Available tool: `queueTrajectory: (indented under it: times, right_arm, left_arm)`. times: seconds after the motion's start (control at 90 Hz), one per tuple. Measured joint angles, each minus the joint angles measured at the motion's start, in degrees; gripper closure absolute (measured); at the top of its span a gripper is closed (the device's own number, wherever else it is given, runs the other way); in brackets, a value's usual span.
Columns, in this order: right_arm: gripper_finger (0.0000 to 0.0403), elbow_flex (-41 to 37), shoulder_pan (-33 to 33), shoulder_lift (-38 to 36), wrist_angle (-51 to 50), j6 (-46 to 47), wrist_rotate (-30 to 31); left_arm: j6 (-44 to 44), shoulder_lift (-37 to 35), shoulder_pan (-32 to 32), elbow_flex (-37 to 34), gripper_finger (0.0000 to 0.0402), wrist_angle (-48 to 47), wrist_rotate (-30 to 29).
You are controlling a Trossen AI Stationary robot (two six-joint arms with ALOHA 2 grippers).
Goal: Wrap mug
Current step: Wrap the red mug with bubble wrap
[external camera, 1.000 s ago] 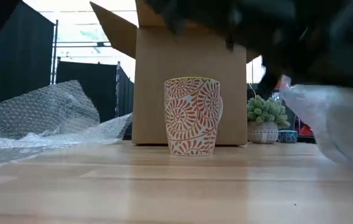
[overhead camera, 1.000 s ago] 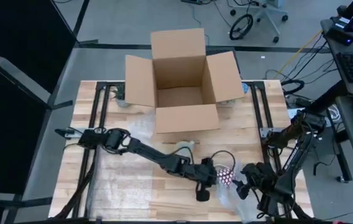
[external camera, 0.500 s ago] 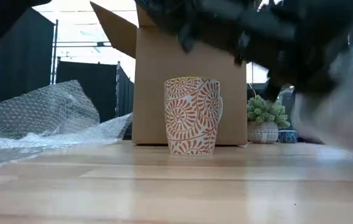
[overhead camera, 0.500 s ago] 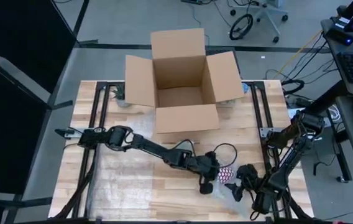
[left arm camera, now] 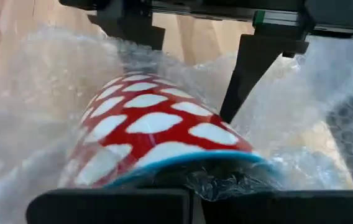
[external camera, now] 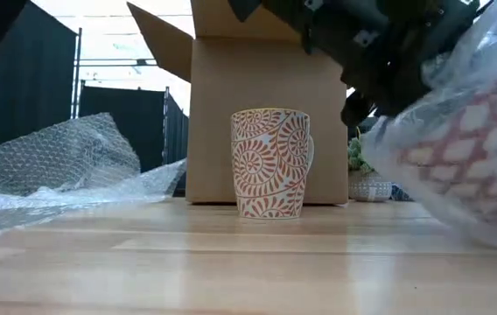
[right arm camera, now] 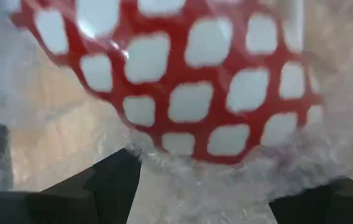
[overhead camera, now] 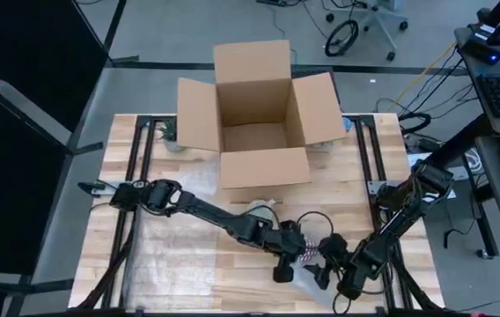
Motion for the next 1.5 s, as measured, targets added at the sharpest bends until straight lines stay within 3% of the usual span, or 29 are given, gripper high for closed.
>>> queueTrajectory:
  times: [0.544, 0.733, 0.933, 1.078, 1.367, 1.5]
  right_arm:
    - [0.012, 0.02, 8.4, -6.09, -10.66, 6.94, -7.34]
    - [0.012, 0.04, 9.05, -10.2, -15.27, 7.34, -3.88]
    - [0.012, 0.02, 7.12, -8.41, -17.28, 4.97, 1.41]
    - [0.012, -0.08, 5.56, -7.11, -13.33, -0.61, 4.65]
    - [0.012, 0.06, 2.42, -0.25, 4.82, -9.82, 5.39]
    - [0.012, 0.04, 1.38, 3.51, 7.85, -11.14, 5.25]
  left_arm:
    - [-1.38, 0.0, 0.05, 0.0, 0.0402, -0.49, -0.55]
    - [-1.38, 0.0, 0.03, -0.02, 0.0402, 0.09, -0.66]
    - [-1.03, 0.0, 0.05, -0.04, 0.0402, 0.47, -0.66]
    - [-1.07, 0.0, 0.01, -0.11, 0.0402, 0.51, -0.63]
    - [-0.54, -0.83, -1.28, 5.34, 0.0402, 0.52, 0.03]
    - [0.04, -0.87, -1.27, 5.79, 0.0402, -0.37, 0.21]
